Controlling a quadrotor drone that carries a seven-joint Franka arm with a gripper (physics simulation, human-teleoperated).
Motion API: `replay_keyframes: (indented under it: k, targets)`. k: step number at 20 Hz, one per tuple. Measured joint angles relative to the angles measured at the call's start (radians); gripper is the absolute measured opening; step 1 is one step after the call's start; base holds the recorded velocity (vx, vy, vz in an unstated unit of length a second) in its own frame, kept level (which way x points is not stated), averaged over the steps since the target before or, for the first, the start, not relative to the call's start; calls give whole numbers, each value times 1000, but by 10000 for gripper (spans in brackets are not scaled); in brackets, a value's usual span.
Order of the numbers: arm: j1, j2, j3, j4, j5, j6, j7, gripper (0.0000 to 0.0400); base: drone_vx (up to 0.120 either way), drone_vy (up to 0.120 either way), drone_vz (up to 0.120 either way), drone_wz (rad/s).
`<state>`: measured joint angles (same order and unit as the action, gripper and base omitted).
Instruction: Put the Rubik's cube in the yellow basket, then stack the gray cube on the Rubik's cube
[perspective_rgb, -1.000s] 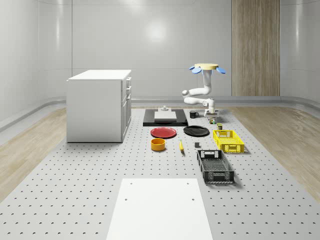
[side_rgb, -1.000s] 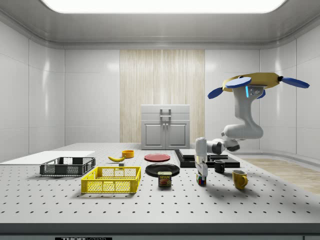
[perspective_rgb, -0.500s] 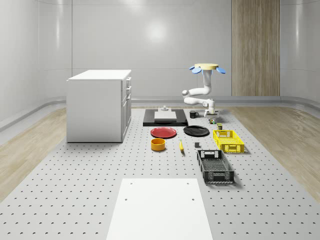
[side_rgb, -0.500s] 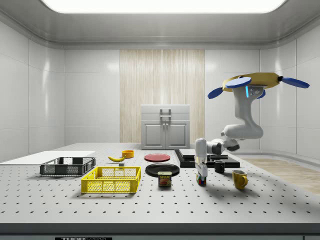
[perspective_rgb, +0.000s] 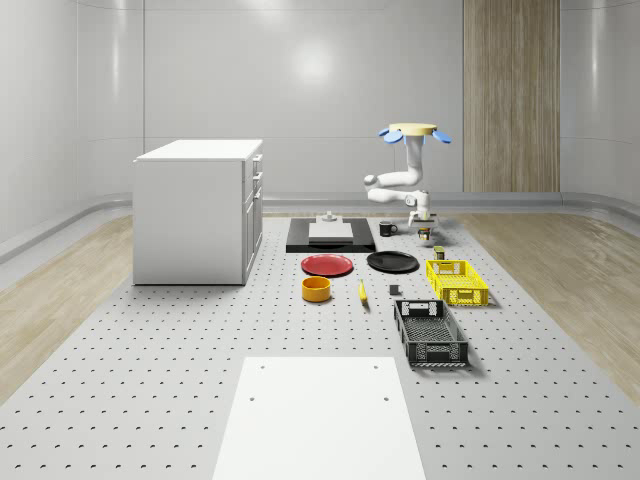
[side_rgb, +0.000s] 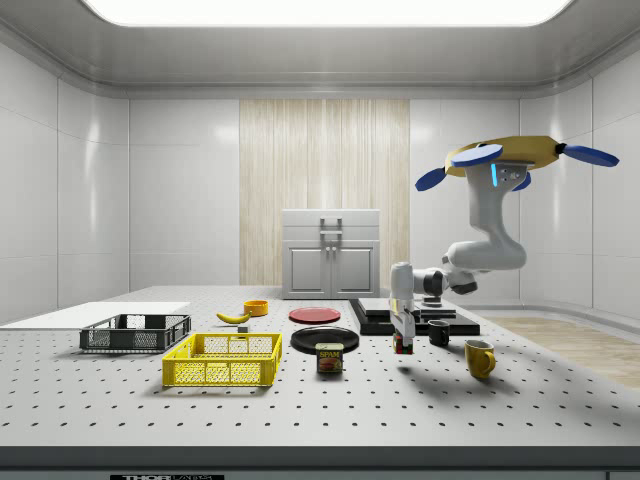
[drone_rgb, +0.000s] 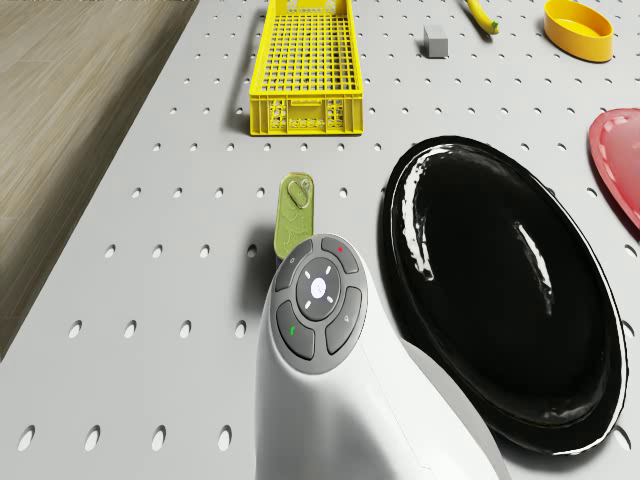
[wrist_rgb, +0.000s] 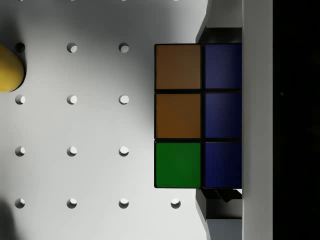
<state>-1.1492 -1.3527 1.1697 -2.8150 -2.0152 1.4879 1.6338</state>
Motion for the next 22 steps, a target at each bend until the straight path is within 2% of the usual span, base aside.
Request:
replay_keyframes:
  k: [3, 14, 22]
  targets:
    - [-2, -4, 12, -3, 12, -1, 3, 325, 27, 0, 120, 0]
    - [-9, -21, 26, -5, 31, 10, 11, 325, 120, 0, 120, 0]
    - [-15, -33, 29, -4, 38, 21, 15, 325, 120, 0, 0, 0]
